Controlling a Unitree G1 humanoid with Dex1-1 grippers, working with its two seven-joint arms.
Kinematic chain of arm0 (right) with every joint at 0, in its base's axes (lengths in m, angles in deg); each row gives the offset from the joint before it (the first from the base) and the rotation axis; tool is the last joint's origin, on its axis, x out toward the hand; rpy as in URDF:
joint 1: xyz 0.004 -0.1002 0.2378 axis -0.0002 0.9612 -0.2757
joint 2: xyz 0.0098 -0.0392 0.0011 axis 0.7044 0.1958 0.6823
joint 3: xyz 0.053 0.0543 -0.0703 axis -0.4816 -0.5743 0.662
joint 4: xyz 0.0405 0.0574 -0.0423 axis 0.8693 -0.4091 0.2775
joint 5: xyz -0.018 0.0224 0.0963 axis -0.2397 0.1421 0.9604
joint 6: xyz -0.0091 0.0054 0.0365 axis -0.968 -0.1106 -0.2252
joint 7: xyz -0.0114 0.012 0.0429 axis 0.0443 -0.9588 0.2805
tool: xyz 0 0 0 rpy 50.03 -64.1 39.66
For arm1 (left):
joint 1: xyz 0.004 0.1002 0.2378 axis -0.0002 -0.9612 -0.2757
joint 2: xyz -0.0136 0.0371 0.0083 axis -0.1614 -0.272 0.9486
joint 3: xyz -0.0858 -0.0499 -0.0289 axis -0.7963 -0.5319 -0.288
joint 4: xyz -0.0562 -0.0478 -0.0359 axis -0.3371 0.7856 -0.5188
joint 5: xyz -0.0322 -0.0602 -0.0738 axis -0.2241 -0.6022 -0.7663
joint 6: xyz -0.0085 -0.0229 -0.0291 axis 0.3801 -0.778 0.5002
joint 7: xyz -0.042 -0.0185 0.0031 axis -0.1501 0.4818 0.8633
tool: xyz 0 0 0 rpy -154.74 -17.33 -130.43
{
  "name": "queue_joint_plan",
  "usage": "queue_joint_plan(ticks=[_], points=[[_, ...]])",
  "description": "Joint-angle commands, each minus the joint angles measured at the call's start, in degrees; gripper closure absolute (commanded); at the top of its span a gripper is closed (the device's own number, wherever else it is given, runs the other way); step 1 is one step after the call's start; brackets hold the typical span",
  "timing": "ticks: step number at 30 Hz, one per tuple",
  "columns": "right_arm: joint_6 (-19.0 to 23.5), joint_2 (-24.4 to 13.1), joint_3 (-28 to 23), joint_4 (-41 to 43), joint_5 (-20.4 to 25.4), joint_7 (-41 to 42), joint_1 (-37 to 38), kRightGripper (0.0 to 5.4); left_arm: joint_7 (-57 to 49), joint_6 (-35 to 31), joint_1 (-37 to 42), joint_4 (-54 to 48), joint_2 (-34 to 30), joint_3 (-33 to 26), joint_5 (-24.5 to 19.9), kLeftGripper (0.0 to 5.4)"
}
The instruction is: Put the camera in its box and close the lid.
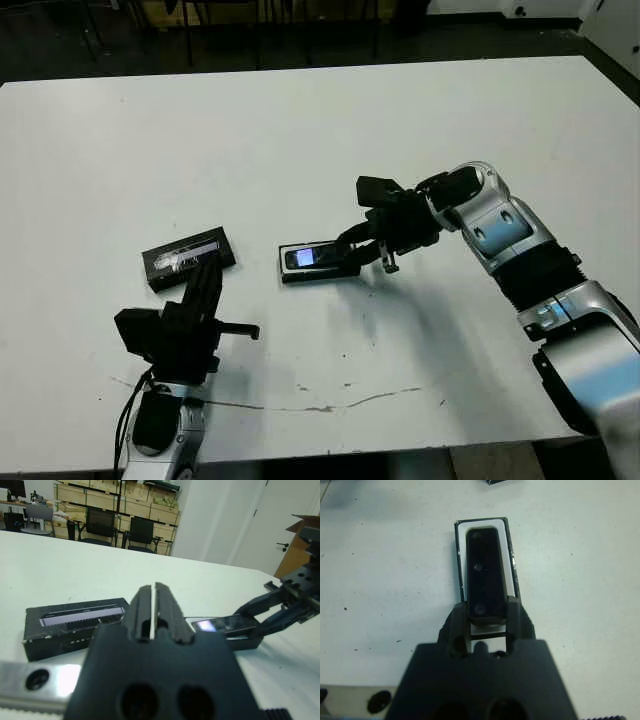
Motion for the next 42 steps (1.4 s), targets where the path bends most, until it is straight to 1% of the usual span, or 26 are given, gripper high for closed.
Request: queue_joint_plan(ticks=[1, 2, 4, 8, 11, 14, 16, 19, 20, 22, 24, 25, 28, 29, 31, 33, 35, 37, 38, 40, 42], points=[[-4.87, -0.19, -1.63, 0.17, 0.60, -1.68, 0.11, 4.15, -0.39, -0.69, -3.19, 0.65, -0.14, -0.22, 0.02, 5.40], [-6.08, -0.71, -2.36, -0.01, 0.70, -2.04, -0.13, 3.96, -0.34, -0.78, -3.23, 0.60, -0.10, -0.24, -0.25, 5.40], [-6.93, -1.83, -3.85, -0.19, 0.95, -2.72, -0.73, 3.60, -0.18, -0.74, -3.24, 0.58, -0.15, -0.23, -0.48, 5.40], [-6.43, -4.80, -6.04, 2.19, -0.07, -5.15, -1.43, 2.91, -0.62, -1.69, -3.32, 0.08, -0.24, -0.15, -0.38, 5.40], [-7.51, -6.39, -8.11, 3.50, 0.77, -6.55, -1.09, 2.37, -0.63, -1.10, -3.23, 0.31, -0.48, -0.14, 0.27, 5.40], [-5.80, -8.10, -10.24, 5.17, 2.49, -6.29, -0.54, 1.85, -0.58, -0.90, -3.10, 0.58, -0.51, -0.26, 0.32, 5.40], [-5.50, -9.12, -11.47, 5.94, 3.57, -6.02, -0.17, 1.50, -0.58, -0.74, -3.07, 0.65, -0.42, -0.41, 0.14, 5.40], [-5.44, -9.92, -12.70, 6.82, 4.48, -6.81, 1.01, 0.97, -0.38, -1.03, -2.98, 0.60, -0.50, -0.58, -0.30, 5.40], [-4.74, -9.56, -14.01, 7.01, 5.64, -7.80, 2.03, 0.79, -0.34, -1.00, -2.93, 0.62, -0.53, -0.62, -0.33, 5.40], [-1.56, -8.07, -18.23, 9.61, 8.23, -13.70, 5.85, 0.44, -0.20, -0.36, -2.80, 0.54, -0.92, -0.78, 0.23, 5.40], [0.30, -6.34, -22.14, 15.19, 9.00, -22.57, 11.56, 0.09, 0.13, -0.05, -2.62, -0.28, -1.88, -1.44, 0.80, 5.40], [0.64, -5.84, -23.14, 17.61, 9.00, -25.76, 13.89, 0.01, 0.41, 0.16, -2.47, -0.69, -2.43, -1.91, 1.08, 5.40], [3.33, -5.48, -24.82, 24.92, 9.43, -31.87, 21.06, 0.21, 1.90, 1.10, -1.95, -2.96, -5.26, -4.45, 2.64, 5.40], [3.61, -5.30, -25.36, 26.85, 9.83, -33.31, 23.45, 0.39, 2.64, 0.81, -1.80, -4.11, -6.37, -5.49, 2.55, 5.40], [1.93, -5.48, -26.12, 29.60, 10.51, -34.63, 28.38, 0.73, 4.37, -0.69, -1.34, -7.14, -8.96, -8.26, 1.08, 5.40], [2.94, -6.48, -26.85, 32.42, 12.10, -34.31, 32.35, 1.12, 6.42, -2.70, -0.39, -10.35, -12.36, -11.69, -0.32, 5.40], [3.65, -7.18, -27.76, 33.71, 14.41, -33.13, 34.68, 1.51, 8.97, -3.88, 1.21, -11.91, -15.94, -15.16, -1.17, 5.40], [2.85, -8.03, -28.63, 34.04, 16.03, -32.10, 36.23, 1.86, 11.26, -6.70, 3.20, -13.20, -20.76, -18.89, -2.17, 5.40], [2.49, -8.54, -28.86, 34.21, 16.38, -31.78, 36.60, 2.07, 12.07, -8.45, 4.15, -13.82, -23.00, -20.42, -2.76, 5.40], [2.61, -10.22, -28.80, 35.10, 15.99, -31.59, 36.47, 2.38, 14.95, -13.11, 7.13, -14.31, -28.67, -23.43, -5.55, 5.40], [3.02, -11.17, -28.91, 35.28, 16.41, -31.18, 35.92, 2.76, 18.89, -15.88, 11.18, -12.56, -34.08, -25.11, -8.02, 5.18]])
